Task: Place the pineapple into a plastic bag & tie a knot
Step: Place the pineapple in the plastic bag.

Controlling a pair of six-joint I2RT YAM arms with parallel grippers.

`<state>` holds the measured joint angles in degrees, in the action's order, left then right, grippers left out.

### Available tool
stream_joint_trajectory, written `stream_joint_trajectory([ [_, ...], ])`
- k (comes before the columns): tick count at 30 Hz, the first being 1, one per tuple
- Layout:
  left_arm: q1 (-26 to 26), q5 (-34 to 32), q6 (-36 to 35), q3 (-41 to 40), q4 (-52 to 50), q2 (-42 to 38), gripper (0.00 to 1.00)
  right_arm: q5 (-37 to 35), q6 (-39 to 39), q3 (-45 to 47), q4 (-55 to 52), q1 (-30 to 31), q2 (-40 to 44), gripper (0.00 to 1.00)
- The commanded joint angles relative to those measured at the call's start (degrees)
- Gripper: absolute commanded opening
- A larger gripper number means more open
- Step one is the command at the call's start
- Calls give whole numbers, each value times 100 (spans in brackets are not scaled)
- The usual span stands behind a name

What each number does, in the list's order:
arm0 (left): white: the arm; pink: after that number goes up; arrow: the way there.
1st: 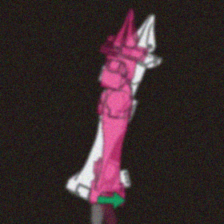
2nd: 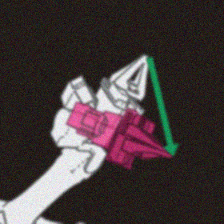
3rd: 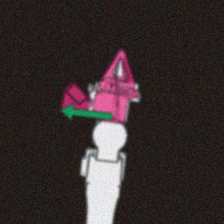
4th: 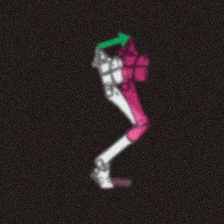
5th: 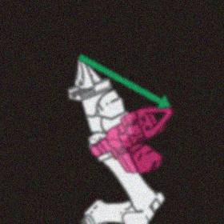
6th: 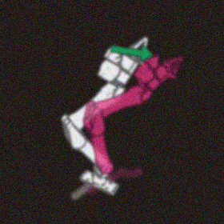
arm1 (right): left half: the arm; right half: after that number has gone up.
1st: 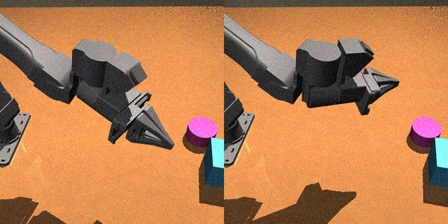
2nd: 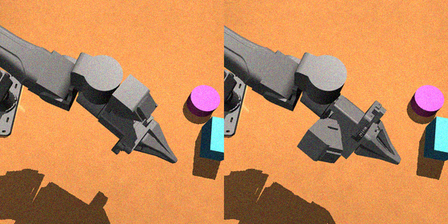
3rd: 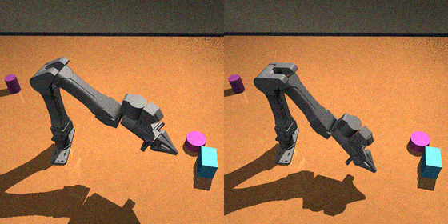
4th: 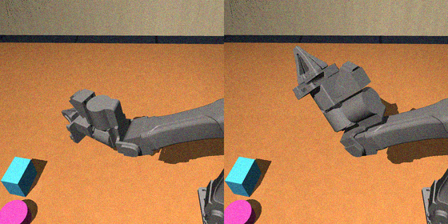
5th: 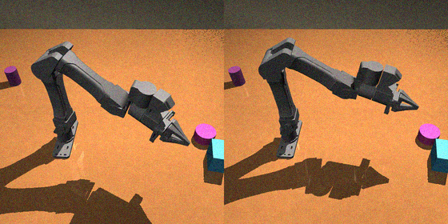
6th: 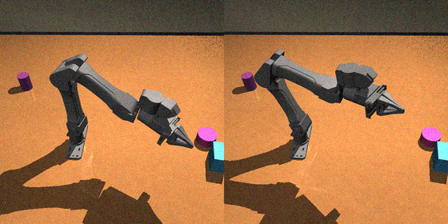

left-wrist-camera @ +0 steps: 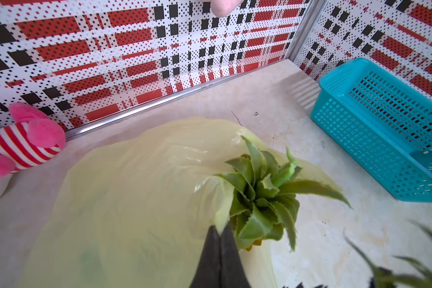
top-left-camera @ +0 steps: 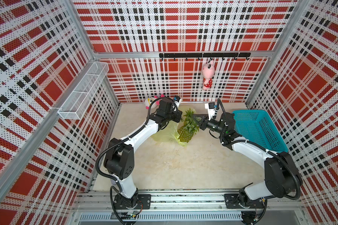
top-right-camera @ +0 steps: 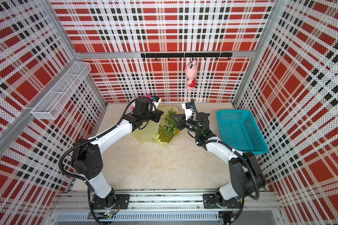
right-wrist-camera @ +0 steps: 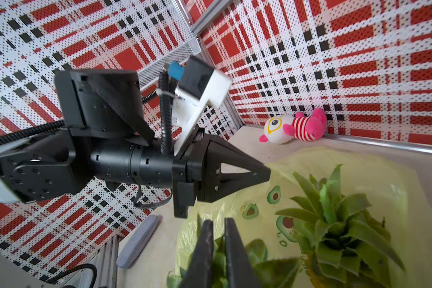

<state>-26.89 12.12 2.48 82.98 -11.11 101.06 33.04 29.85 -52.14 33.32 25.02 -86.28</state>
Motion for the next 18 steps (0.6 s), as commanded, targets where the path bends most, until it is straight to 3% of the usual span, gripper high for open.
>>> stream_joint_trajectory([
  [1,81,90,133,167,236,18,0,-507,-516,-463,354,207,-184,0],
  [10,272,-81,498,-58,327,-350,1,-931,-845,-704,796,377,-346,0],
  [15,409,-451,1057,-395,373,-779,37,-924,-886,-740,850,438,-569,0],
  [18,528,-998,1481,-889,322,-1367,53,-931,-854,-793,910,477,-766,0],
])
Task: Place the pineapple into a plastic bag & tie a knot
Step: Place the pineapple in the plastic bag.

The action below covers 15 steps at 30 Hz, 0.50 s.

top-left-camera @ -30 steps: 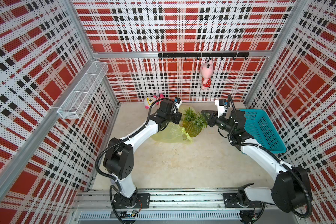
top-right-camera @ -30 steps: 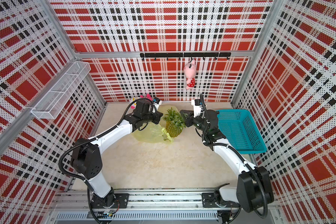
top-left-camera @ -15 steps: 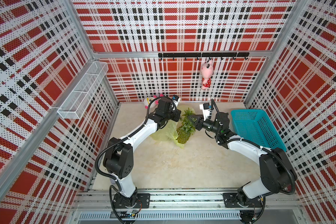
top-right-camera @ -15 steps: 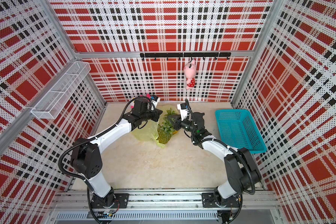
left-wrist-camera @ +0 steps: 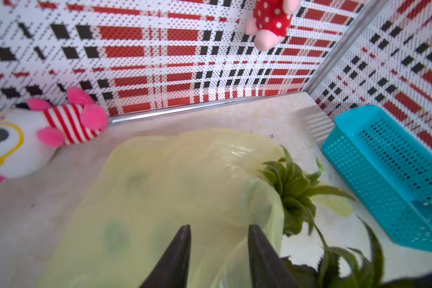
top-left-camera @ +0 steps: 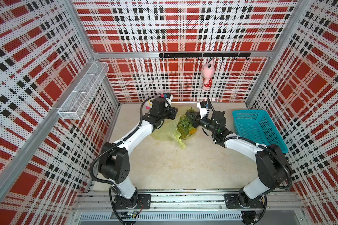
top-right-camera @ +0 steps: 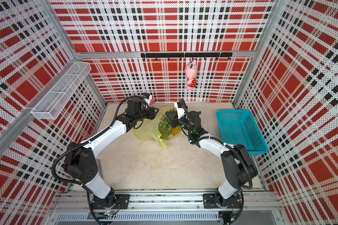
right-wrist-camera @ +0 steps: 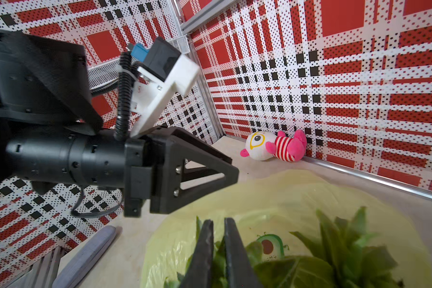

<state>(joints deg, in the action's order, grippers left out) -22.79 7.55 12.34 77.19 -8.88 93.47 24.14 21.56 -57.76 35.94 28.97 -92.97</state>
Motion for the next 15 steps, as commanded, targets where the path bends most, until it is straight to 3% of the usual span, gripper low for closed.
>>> stream_joint_trajectory([
  [1,177,-731,656,-557,81,-882,58,-41,-13,-281,666,83,-165,0],
  [4,264,-1003,1221,-1407,67,-1771,73,50,31,-488,645,115,-376,0],
  [9,-98,-1085,2331,-2712,271,-2910,82,107,59,-757,623,129,-688,0],
  [15,-891,-1013,3539,-3775,1548,-3106,87,126,19,-989,457,224,-946,0],
])
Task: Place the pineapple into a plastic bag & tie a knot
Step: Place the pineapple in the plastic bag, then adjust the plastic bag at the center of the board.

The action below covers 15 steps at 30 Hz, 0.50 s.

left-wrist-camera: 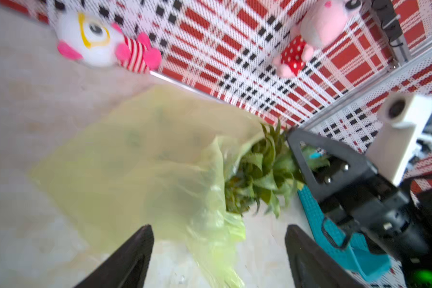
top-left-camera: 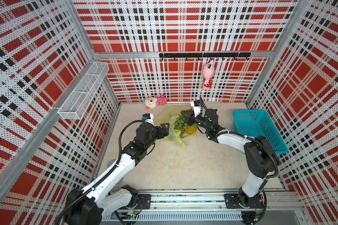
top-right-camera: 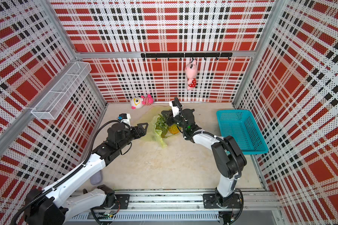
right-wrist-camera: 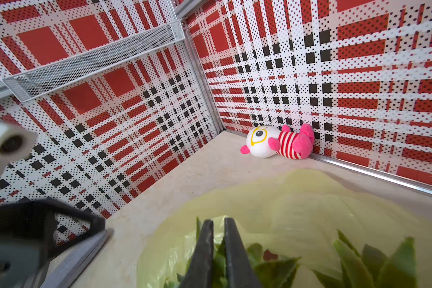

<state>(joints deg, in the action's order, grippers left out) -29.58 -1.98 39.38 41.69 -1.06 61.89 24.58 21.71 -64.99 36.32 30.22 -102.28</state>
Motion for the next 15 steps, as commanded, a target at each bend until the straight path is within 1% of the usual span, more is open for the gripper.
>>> stream_joint_trajectory([
  [1,-272,-97,957,-325,958,120,87,77,-20,-277,392,121,-28,0],
  [3,-302,-87,1127,-453,1326,291,85,65,-21,-281,348,135,-29,0],
  [5,-296,-12,1276,-519,1587,498,81,65,-3,-264,350,143,-5,0],
  [9,-294,148,1420,-496,1837,893,76,56,7,-194,350,147,106,0],
  [13,-261,71,1590,-461,1734,1113,63,22,-15,-159,284,142,173,0],
  [15,-250,-96,1590,-451,1532,1157,55,-29,-17,-124,280,147,223,0],
])
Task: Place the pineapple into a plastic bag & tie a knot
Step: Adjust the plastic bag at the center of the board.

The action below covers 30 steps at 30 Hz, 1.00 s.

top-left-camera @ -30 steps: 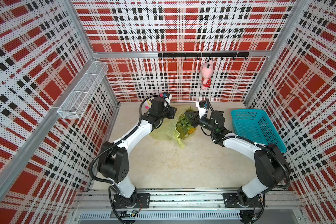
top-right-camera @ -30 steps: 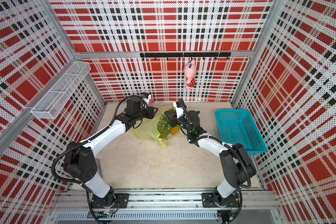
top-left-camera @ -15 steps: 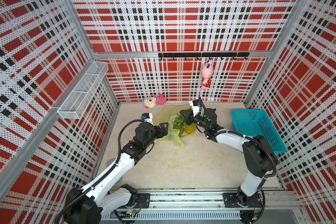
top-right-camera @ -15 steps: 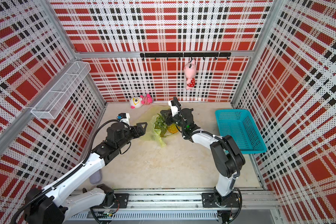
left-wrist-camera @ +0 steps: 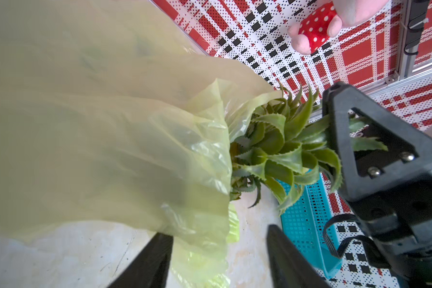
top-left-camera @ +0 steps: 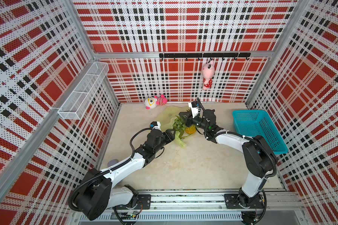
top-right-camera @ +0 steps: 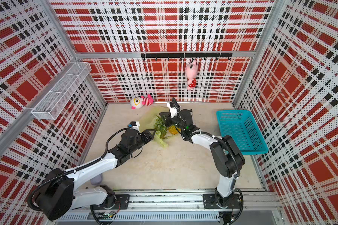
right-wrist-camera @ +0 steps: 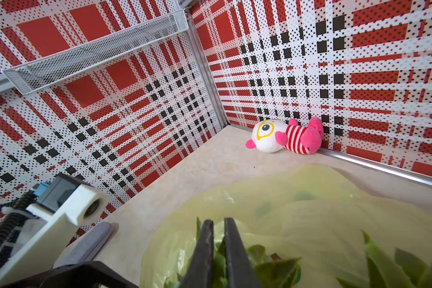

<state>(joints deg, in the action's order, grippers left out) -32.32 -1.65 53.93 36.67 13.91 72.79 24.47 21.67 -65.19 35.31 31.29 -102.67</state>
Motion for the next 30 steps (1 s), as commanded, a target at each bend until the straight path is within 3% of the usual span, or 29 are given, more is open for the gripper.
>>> stream_joint_trajectory([
  [1,24,-170,119,36,-20,78,53,-41,-22,-96,380,35,275,0],
  [9,213,-202,-191,81,-112,175,0,-712,-264,-38,38,66,446,0],
  [16,562,-235,-633,124,-389,-82,0,-1955,-1091,-185,-406,311,512,0],
  [28,1035,221,-1089,164,-473,-144,0,-1484,-1622,-970,-677,629,-358,0],
  [29,1058,255,-1133,185,-477,-117,0,-1438,-1606,-999,-797,630,-350,6],
  [30,1075,270,-1167,200,-483,-101,0,-1436,-1589,-1019,-907,633,-320,20],
])
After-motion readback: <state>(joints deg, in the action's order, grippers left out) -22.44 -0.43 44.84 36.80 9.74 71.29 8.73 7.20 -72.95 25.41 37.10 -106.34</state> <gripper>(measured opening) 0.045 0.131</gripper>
